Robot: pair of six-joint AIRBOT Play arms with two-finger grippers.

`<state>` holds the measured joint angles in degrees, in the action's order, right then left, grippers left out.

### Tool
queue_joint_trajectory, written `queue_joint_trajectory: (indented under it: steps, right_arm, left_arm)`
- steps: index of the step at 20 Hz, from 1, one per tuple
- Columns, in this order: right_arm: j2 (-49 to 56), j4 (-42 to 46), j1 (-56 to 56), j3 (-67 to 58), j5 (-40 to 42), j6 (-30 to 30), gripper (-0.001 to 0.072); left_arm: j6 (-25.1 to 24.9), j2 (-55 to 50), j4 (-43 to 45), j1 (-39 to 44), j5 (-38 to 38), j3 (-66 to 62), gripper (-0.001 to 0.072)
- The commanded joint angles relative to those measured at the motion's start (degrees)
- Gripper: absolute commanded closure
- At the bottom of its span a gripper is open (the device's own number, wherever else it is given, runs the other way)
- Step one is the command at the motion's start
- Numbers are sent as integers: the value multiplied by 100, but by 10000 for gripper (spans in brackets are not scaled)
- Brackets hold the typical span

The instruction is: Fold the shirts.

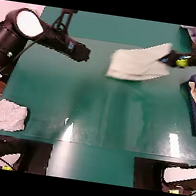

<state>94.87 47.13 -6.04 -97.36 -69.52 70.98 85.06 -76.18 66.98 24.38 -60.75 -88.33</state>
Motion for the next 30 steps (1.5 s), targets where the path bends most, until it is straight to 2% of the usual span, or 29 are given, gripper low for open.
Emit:
queue_joint_trajectory:
  steps: [1, 8, 10, 13, 16, 18, 23, 30]
  right_arm:
    - [-162, 238, -1346, -527, 129, 254, 698]
    - [-162, 192, -2743, -719, 824, 249, 698]
    - [-162, -164, -2892, -732, 914, 229, 699]
    - [-162, -361, -2955, -1176, 691, 2, 699]
    - [-162, -315, -2986, -1923, 138, -74, 698]
    - [-256, 175, -2983, -2116, -210, -74, 698]
    - [-1097, 1613, -3034, -973, -352, -72, 698]
    - [-2347, 1759, -4201, 608, -597, -76, 697]
  left_arm:
    - [9, 0, -4, 411, 391, 2, 680]
    - [52, 0, -153, 457, 463, 2, 680]
    - [70, 0, -164, 457, 463, 2, 681]
    - [66, 0, -173, 457, 459, 2, 680]
    - [63, 0, -173, 457, 455, 2, 680]
    - [52, 0, -170, 457, 435, 2, 680]
    - [44, 0, -166, 457, 275, 2, 680]
    - [-4, 0, -144, 457, 160, 2, 680]
